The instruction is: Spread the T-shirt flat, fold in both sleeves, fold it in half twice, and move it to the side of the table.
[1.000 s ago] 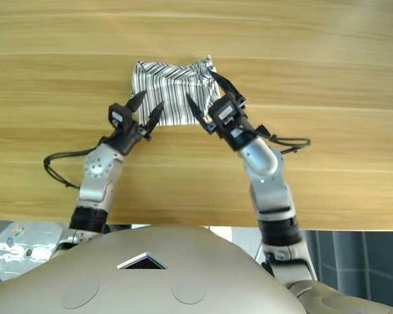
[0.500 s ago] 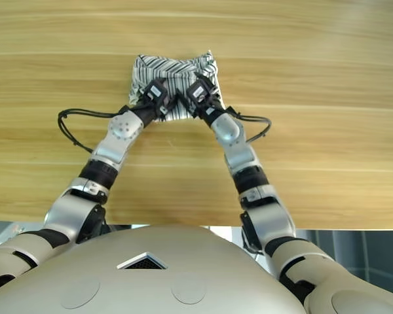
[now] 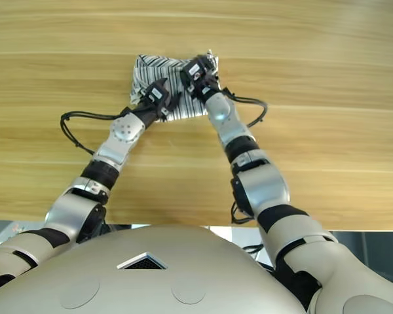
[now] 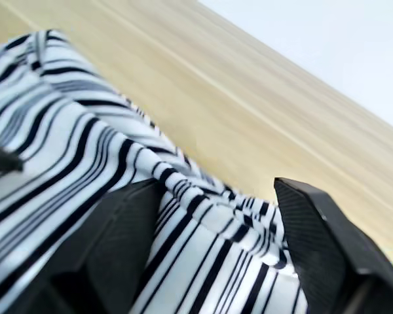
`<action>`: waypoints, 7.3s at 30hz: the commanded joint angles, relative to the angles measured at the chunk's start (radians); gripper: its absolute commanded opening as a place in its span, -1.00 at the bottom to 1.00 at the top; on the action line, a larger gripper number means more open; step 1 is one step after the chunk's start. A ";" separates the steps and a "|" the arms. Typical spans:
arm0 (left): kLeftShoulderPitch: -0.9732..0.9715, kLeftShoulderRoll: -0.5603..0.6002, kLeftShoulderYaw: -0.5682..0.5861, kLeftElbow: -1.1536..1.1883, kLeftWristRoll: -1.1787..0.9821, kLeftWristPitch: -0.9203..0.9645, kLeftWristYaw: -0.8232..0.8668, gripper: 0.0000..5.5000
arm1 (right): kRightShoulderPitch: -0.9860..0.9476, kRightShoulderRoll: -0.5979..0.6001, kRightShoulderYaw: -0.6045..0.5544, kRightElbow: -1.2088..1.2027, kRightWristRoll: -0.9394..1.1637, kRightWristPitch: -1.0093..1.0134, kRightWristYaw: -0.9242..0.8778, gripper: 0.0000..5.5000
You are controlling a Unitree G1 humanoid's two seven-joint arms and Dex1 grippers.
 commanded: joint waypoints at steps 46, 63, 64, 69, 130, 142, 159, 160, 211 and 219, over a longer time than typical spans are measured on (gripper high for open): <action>0.621 -0.074 0.074 -0.637 -0.170 0.299 0.079 -0.01 | 0.327 -0.082 0.102 -0.282 -0.187 -0.231 -0.233 0.14; 0.763 -0.035 -0.058 -0.747 -0.107 0.239 0.089 -0.01 | 0.335 -0.074 0.109 -0.600 -0.074 0.044 0.051 0.14; 0.761 -0.033 -0.059 -0.751 -0.108 0.239 0.088 -0.01 | 0.321 -0.070 0.110 -0.528 -0.079 0.035 0.038 0.14; 0.770 -0.024 -0.048 -0.785 -0.118 0.245 0.087 -0.01 | 0.316 -0.055 0.117 -0.280 -0.097 0.016 -0.014 0.14; 0.454 0.348 0.175 -0.592 -0.305 -0.022 -0.361 -0.97 | 0.302 0.030 0.217 0.015 -0.211 -0.035 -0.255 0.15; 0.412 0.431 0.281 -0.551 -0.329 0.103 -0.374 -0.97 | 0.317 0.041 0.227 0.021 -0.216 -0.039 -0.278 0.15; 0.216 0.389 0.293 -0.252 -0.278 0.062 -0.379 -0.97 | 0.334 0.058 0.240 0.028 -0.216 -0.039 -0.291 0.15; 0.239 0.388 0.283 -0.281 -0.285 0.052 -0.402 -0.97 | 0.334 0.058 0.240 0.028 -0.216 -0.038 -0.293 0.15; 0.392 0.071 0.689 -0.714 -0.689 0.089 -0.012 0.06 | 0.211 -0.136 -0.374 -0.082 0.397 0.273 -0.361 0.15; 0.530 0.015 0.837 -0.698 -0.734 -0.002 0.041 0.06 | 0.067 -0.268 -0.664 0.135 0.506 0.165 -0.730 0.15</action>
